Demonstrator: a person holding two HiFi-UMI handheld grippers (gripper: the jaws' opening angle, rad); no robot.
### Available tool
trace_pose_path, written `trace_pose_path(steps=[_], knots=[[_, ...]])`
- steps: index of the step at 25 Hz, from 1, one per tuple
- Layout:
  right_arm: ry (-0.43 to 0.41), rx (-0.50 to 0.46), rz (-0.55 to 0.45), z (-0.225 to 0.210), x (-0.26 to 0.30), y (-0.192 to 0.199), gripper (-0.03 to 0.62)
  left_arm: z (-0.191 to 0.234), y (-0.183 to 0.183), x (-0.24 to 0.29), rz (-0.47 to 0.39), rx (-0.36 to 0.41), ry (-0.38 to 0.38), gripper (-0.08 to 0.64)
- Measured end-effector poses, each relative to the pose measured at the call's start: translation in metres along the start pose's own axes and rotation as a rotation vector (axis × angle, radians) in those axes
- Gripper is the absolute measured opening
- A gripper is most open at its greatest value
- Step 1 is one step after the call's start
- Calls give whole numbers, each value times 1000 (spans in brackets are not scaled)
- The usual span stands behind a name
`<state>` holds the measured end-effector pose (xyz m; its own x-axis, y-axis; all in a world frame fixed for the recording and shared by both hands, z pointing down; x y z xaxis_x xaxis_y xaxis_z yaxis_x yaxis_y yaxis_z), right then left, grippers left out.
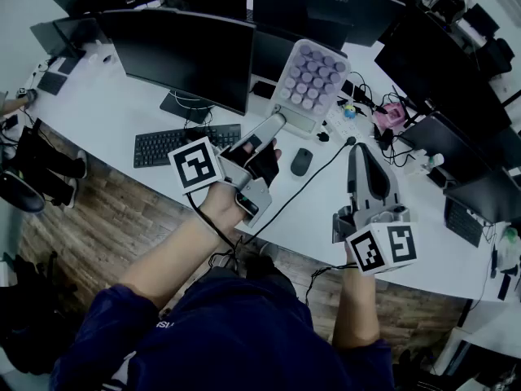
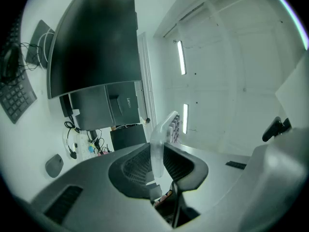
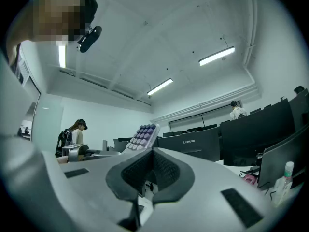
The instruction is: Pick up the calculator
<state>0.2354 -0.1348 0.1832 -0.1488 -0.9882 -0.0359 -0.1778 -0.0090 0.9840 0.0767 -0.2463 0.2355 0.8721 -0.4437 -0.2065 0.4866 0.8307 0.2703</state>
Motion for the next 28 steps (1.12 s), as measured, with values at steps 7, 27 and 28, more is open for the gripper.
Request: trace_pose_path(steps=[7, 27, 28], knots=[[-1, -17, -23, 4, -1, -10, 2, -10, -3, 2, -2, 9, 23, 100], [-18, -29, -44, 12, 8, -12, 2, -16, -13, 1, -14, 23, 55, 98], [-18, -29, -43, 12, 9, -10, 2, -16, -14, 1, -14, 22, 56, 98]])
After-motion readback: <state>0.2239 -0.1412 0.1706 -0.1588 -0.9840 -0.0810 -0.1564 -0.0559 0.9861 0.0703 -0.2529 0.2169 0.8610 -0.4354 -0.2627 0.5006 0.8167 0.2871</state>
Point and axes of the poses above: the fingertips, and each gripper's own axes: x forward along the fingers, z to its left, y out of its underside, the point moved 4 cm from there along -x, backward along the fingers, and after that the axes turned 2 degrees about x, right-handed, at the moved point
